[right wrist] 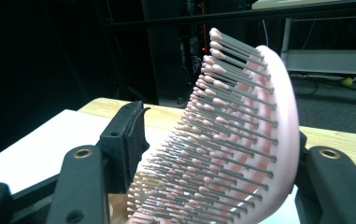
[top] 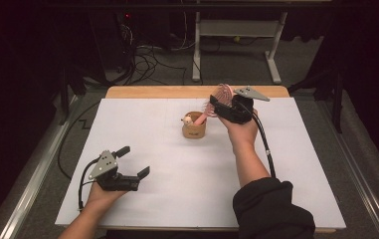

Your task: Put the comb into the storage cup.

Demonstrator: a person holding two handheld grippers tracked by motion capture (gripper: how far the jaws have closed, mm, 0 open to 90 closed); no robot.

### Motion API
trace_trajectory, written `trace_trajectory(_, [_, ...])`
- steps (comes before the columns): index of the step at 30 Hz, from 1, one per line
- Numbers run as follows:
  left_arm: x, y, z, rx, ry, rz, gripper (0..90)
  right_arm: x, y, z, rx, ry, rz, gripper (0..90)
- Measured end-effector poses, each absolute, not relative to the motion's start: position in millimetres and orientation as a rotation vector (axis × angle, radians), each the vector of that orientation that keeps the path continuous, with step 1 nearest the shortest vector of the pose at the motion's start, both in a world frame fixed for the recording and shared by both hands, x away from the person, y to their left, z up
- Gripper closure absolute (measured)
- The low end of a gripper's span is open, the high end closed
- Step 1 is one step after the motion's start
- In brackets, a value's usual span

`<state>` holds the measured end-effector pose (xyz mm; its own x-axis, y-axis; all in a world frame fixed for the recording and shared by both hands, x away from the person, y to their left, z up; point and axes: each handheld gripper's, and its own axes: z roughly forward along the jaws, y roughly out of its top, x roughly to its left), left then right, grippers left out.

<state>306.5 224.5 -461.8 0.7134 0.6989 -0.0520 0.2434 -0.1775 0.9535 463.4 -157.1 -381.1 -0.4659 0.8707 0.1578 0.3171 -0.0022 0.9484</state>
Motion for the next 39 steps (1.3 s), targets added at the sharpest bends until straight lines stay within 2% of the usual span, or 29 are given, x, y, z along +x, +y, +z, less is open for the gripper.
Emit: trace_trajectory(39, [305.0,224.6,-462.5,1.748,0.754,0.479,0.0,460.3,-163.1,-391.5,1.251,1.813,1.436,33.0])
